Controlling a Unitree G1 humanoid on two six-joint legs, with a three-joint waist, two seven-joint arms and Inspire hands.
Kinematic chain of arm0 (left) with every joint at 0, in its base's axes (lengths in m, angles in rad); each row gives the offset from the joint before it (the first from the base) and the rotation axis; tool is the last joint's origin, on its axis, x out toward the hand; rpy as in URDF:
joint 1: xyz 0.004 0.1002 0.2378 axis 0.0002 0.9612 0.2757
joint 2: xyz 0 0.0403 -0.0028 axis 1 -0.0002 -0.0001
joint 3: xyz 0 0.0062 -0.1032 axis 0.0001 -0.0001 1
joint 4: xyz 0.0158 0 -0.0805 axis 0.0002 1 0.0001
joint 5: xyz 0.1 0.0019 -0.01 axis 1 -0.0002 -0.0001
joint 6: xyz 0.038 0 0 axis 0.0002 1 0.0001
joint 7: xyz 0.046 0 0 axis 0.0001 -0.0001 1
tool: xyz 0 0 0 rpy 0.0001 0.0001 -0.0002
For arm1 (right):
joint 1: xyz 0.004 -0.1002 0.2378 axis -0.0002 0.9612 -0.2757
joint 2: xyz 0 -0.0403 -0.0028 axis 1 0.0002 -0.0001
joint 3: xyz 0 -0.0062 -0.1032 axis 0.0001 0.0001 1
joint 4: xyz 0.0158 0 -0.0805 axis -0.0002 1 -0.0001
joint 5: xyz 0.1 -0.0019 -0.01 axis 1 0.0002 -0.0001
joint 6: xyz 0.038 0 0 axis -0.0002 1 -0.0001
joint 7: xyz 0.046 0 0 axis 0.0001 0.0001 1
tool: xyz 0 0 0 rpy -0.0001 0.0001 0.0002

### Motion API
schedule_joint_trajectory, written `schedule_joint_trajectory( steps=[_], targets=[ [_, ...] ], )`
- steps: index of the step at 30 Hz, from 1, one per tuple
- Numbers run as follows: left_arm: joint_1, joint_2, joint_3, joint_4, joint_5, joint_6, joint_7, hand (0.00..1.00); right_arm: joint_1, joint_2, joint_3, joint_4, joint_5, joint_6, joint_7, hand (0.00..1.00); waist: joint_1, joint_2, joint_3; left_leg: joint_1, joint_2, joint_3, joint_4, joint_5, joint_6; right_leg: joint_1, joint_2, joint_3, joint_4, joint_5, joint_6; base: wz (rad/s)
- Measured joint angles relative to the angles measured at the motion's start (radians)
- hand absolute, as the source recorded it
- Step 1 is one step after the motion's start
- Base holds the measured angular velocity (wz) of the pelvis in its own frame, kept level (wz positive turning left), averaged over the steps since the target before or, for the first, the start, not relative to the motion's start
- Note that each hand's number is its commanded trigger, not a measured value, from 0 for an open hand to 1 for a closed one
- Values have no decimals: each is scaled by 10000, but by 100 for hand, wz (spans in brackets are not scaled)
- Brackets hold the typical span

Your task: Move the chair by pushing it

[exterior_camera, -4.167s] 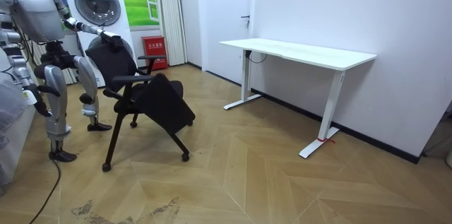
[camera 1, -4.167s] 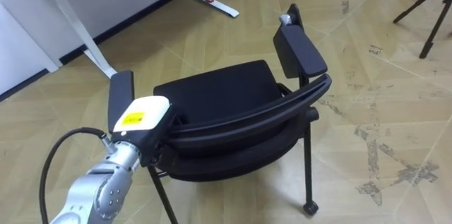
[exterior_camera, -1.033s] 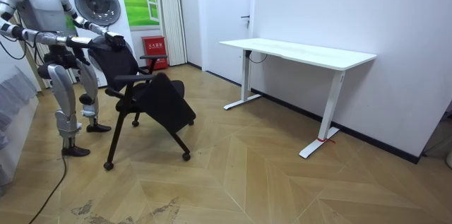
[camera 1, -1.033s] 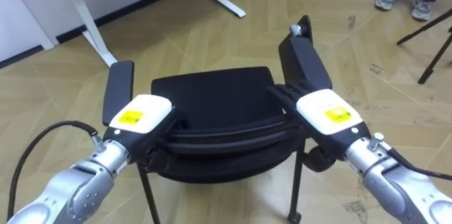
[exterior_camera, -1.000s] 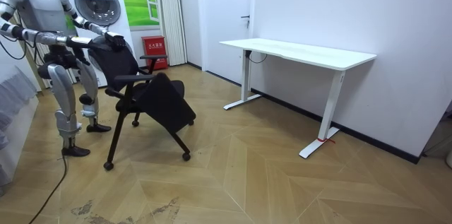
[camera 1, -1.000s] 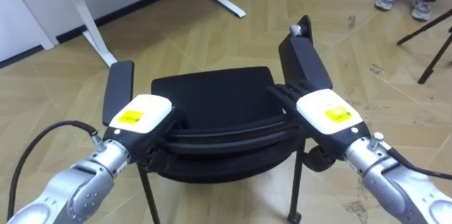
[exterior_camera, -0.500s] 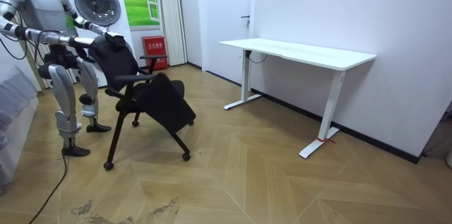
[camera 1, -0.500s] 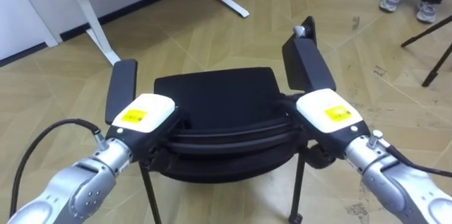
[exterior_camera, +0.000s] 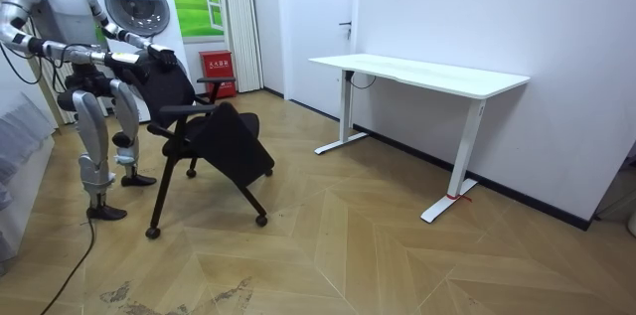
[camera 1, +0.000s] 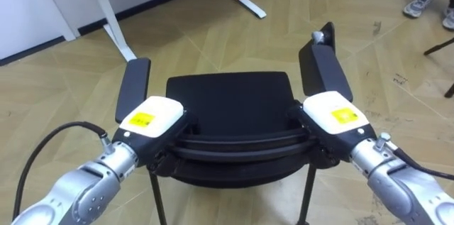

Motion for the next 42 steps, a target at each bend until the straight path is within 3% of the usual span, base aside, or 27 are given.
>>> schedule_joint_trajectory(
  steps=[13, 18, 21, 22, 24, 26, 27, 28, 29, 30, 31, 32, 33, 34, 36, 37, 38, 39, 41, 42],
  targets=[
    [14, 27, -26, 27, -17, -18, 132, 100, 9, -33, -43, 4, -1, -117, -220, 100, -20, 49, 24, -52, 7, -1, 33, 0, 0, -14, -1, -48, 4, 0, 0, 0],
    [13, -92, -1, 180, 45, -29, 31, 100, 14, 34, -36, 113, -5, -159, -190, 100, 56, 32, 24, -139, 40, 7, 426, 0, 0, -35, -2, -77, 253, -34, -15, 0],
    [-22, -154, 23, 493, 64, -112, 70, 100, -31, 301, -27, 471, -88, -311, -201, 100, 72, -165, 34, -653, 44, 5, 1756, -5, -2, -207, -134, -510, 999, -292, -131, 5],
    [-35, -154, 22, 608, 62, -185, 53, 100, -27, 349, -26, 529, -99, -356, -192, 100, 65, -211, 47, -1025, 78, 3, 2651, -6, -1, -231, -172, -633, 1211, -396, -167, 15],
    [-29, -163, 53, 734, 42, -321, 49, 100, -26, 344, -34, 541, -113, -433, -166, 100, 71, -178, 66, -1664, 242, 5, 4089, -3, -1, -200, -126, -681, 1464, -641, -304, 11],
    [-22, -155, 95, 796, -56, -374, 48, 100, -73, 326, -40, 613, -98, -562, -220, 100, 50, -81, 103, -2392, 544, 1, 5771, 58, 39, -27, 35, -698, 1590, -1145, -532, 11],
    [-22, -168, 115, 817, -67, -377, 41, 100, -105, 343, -43, 632, -99, -578, -211, 100, 27, -55, 117, -2594, 639, 2, 6182, 159, 86, 27, 52, -697, 1604, -1256, -611, 17],
    [-19, -225, 132, 857, -68, -345, 19, 100, -142, 415, -56, 684, -103, -570, -194, 100, 6, -51, 134, -3035, 771, 3, 6837, 544, 211, 118, 110, -759, 1753, -1352, -704, 15],
    [-20, -226, 133, 879, -67, -347, 20, 100, -152, 441, -56, 714, -105, -581, -194, 100, 7, -192, 202, -3191, 761, 2, 7018, 698, 258, 136, 86, -742, 1810, -1420, -754, 31],
    [-42, -276, 133, 887, -65, -359, 33, 100, -156, 368, -134, 733, -105, -657, -214, 100, -62, -205, 200, -3529, 597, 8, 7046, 610, 282, 68, 52, -719, 1930, -1572, -822, 52],
    [-138, -413, 130, 914, -55, -380, 32, 100, -156, 197, -245, 725, -54, -792, -250, 100, -246, -215, 209, -3962, 165, 25, 6874, 236, 420, -83, -28, -714, 2197, -1770, -817, 47],
    [-159, -530, 112, 916, 3, -372, 36, 100, -158, 83, -321, 740, -27, -859, -303, 100, -263, -241, 211, -4258, -209, 170, 6437, 81, 496, -225, -165, -630, 2500, -1964, -783, 17],
    [-147, -533, 92, 909, 4, -386, 51, 100, -154, 58, -330, 746, -18, -878, -316, 100, -212, -247, 209, -4347, -361, 332, 6049, 66, 500, -244, -207, -538, 2585, -2046, -744, -24],
    [-145, -517, 86, 876, -44, -453, 12, 100, -114, -40, -329, 744, 8, -930, -368, 100, -111, -229, 208, -4443, -606, 546, 4946, 97, 527, -268, -292, -518, 2688, -2169, -697, -31],
    [-93, -438, 68, 779, -49, -573, -1, 100, 16, -206, -308, 738, 137, -1052, -588, 100, 31, -130, 141, -4453, -797, 539, 3062, 347, 625, -179, -309, -507, 2755, -2421, -642, -35],
    [-19, -346, 108, 727, -7, -667, 34, 100, 48, -187, -277, 743, 157, -1064, -638, 100, 165, -220, 85, -4368, -920, 543, 2736, 940, 807, -88, -432, -373, 2832, -2611, -503, -38],
    [8, -354, 171, 683, 44, -739, 11, 100, 94, -179, -303, 735, 139, -1088, -663, 100, 165, -243, -22, -4312, -1104, 583, 2773, 1080, 973, -26, -598, -278, 2788, -2713, -300, -29],
    [10, -338, 207, 660, 46, -752, 8, 100, 99, -167, -313, 724, 123, -1091, -711, 100, 143, -277, -70, -4275, -1227, 622, 2799, 1069, 1075, 10, -712, -237, 2775, -2707, -142, -27],
    [29, -308, 285, 497, 49, -699, 33, 100, 132, -167, -437, 514, 4, -1080, -787, 100, 155, -404, -105, -4051, -1769, 865, 2941, 858, 1622, 234, -1230, -90, 2845, -2856, 288, -21],
    [30, -307, 282, 497, 19, -693, 44, 100, 130, -176, -454, 500, 8, -1090, -801, 100, 154, -424, -115, -4005, -1937, 865, 3007, 762, 1769, 264, -1380, -75, 3042, -2906, 381, -22]
  ],
)
